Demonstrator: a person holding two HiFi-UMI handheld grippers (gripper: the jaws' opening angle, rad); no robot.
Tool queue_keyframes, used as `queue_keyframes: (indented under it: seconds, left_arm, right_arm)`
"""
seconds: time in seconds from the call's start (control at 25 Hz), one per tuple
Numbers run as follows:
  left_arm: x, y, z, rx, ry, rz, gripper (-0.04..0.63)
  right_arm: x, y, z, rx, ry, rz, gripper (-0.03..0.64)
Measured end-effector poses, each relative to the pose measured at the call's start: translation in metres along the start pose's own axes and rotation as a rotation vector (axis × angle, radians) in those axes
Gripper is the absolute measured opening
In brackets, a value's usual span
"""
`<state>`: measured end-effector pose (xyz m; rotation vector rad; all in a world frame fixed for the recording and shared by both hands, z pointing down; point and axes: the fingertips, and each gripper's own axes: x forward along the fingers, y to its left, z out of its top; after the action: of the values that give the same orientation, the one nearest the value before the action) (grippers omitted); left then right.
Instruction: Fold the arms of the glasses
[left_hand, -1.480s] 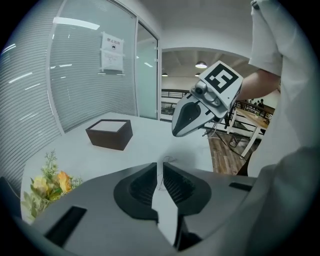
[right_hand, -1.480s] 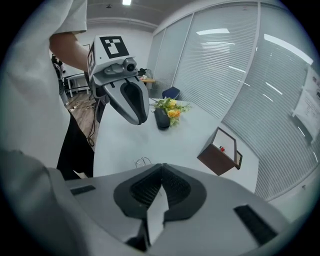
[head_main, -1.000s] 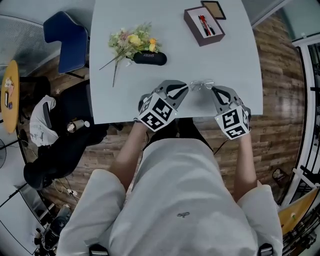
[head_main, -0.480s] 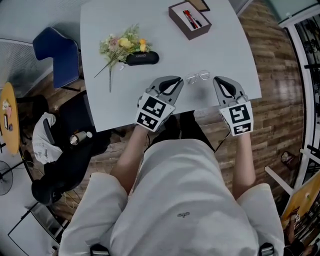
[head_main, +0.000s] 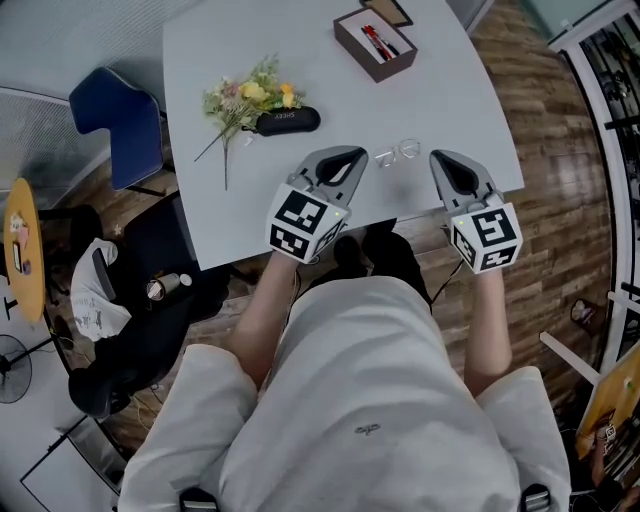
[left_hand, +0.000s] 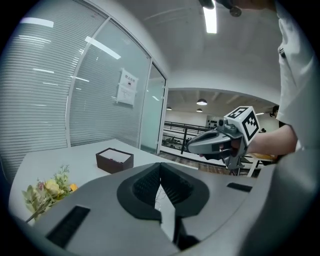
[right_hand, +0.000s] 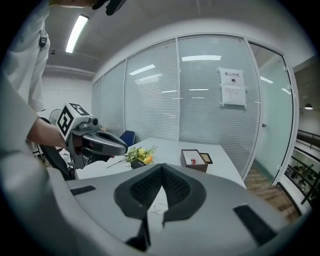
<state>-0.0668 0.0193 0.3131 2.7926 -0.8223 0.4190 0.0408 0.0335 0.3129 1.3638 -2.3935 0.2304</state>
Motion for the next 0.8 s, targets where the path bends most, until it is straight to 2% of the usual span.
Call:
queue_keyframes:
  seconds: [0.24, 0.8]
  left_arm:
    - [-0.009, -0.009, 0.004, 0.015, -0.023, -0.015, 0.02]
    - [-0.017, -0.004, 0.006, -0.008, -0.054, 0.001, 0.02]
  right_arm:
    - [-0.008, 0.009, 0.002, 0.006, -0.017, -0.01, 0.005]
    - [-0.011, 0.015, 0.004, -0.01, -0.016, -0.007, 0.003]
